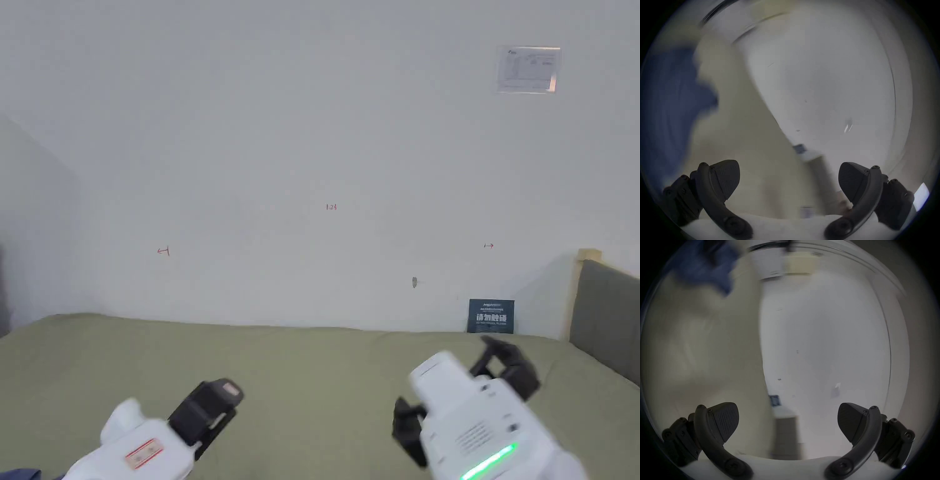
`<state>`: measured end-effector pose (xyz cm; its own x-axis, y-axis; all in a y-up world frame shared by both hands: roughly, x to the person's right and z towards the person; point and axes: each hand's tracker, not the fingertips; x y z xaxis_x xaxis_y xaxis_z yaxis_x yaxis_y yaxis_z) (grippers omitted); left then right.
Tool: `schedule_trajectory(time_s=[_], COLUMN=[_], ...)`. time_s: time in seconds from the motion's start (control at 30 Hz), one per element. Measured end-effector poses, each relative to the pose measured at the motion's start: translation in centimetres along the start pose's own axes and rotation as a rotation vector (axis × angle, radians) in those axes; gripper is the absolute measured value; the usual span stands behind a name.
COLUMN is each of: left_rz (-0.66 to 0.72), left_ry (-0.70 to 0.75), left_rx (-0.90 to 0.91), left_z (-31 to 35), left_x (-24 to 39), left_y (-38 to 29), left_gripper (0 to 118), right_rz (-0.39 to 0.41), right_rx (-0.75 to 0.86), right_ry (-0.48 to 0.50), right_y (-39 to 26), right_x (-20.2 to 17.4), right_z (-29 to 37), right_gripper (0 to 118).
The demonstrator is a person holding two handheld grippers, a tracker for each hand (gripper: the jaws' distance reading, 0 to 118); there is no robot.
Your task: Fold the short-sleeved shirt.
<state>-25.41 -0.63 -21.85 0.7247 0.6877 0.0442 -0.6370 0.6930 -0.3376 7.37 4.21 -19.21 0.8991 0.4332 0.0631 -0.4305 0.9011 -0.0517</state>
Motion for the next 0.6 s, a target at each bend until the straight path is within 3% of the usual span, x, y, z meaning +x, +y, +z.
schedule_trajectory(time_s=[0.07, 0.1, 0.13, 0.17, 0.27, 0.33, 0.47, 0.6], left_rz=[-0.517, -0.643, -0.755, -0.755, -0.754, -0.732, -0.723, -0.730], left_ry=[0.137, 0.171, 0.208, 0.234, 0.251, 0.228, 0.233, 0.239], left_rx=[0.102, 0.146, 0.203, 0.241, 0.294, 0.267, 0.234, 0.226], left_z=[0.9, 1.0, 1.2, 1.3, 1.8, 1.5, 0.8, 0.7], left_x=[4.7, 6.1, 7.5, 8.1, 9.1, 8.4, 8.0, 7.7], left_y=[0.2, -0.2, -0.5, -0.7, -0.4, 0.3, 0.4, 0.2], left_gripper=[118, 118, 118, 118, 118, 118, 118, 118], right_rz=[-0.556, -0.686, -0.727, -0.738, -0.532, -0.457, -0.452, -0.388], right_rx=[0.048, 0.070, 0.044, 0.031, -0.002, -0.011, -0.007, -0.013], right_ry=[0.094, 0.108, 0.070, 0.042, -0.024, -0.020, 0.027, 0.009], right_y=[-0.7, -1.3, -1.7, -1.8, -1.7, -1.8, -1.9, -1.6], right_x=[3.9, 4.7, 5.2, 5.5, 4.8, 4.6, 4.2, 3.5], right_z=[0.0, 0.0, -0.2, -0.4, -0.7, -0.6, -0.4, -0.3], right_gripper=[118, 118, 118, 118, 118, 118, 118, 118])
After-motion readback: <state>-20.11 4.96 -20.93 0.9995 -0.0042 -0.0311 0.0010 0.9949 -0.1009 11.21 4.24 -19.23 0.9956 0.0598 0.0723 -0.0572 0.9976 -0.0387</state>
